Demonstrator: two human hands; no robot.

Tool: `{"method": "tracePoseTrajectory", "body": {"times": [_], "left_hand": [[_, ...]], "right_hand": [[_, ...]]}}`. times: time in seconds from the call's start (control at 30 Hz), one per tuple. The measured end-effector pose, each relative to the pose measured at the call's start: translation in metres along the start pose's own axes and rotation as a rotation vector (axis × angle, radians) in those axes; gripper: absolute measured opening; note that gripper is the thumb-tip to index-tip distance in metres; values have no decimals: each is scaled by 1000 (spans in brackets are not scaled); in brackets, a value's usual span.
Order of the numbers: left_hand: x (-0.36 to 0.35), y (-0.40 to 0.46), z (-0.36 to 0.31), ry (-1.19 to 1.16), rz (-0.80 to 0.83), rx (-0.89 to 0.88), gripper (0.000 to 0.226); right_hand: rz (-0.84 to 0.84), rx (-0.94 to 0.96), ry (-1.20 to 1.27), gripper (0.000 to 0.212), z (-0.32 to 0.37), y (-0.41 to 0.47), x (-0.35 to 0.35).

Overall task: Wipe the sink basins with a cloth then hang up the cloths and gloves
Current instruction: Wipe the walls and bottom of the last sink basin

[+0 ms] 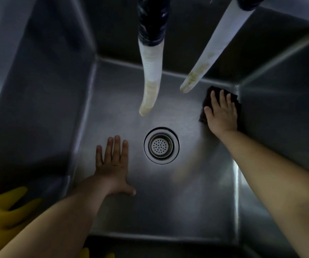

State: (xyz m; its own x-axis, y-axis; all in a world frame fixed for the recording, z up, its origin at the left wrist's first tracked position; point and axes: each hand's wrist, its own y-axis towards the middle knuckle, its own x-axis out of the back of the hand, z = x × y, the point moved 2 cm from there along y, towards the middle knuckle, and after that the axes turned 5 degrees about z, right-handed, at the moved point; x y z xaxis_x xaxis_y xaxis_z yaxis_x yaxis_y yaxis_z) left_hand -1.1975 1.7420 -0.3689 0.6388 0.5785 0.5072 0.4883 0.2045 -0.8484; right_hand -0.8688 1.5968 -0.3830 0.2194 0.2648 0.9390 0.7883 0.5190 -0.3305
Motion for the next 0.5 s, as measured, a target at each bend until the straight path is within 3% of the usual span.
{"method": "tracePoseTrajectory", "body": {"times": [0.23,0.4,0.5], "left_hand": [[1,-3,0,-5,9,-6,154],[3,-5,1,-7,18,-21,156],[3,-6,0,1,30,-17,156]], "right_hand": [[39,151,24,62,34,-120,-31],[163,422,-38,77,61,-223,-56],[226,571,-83,81,53,-238,-62]]}}
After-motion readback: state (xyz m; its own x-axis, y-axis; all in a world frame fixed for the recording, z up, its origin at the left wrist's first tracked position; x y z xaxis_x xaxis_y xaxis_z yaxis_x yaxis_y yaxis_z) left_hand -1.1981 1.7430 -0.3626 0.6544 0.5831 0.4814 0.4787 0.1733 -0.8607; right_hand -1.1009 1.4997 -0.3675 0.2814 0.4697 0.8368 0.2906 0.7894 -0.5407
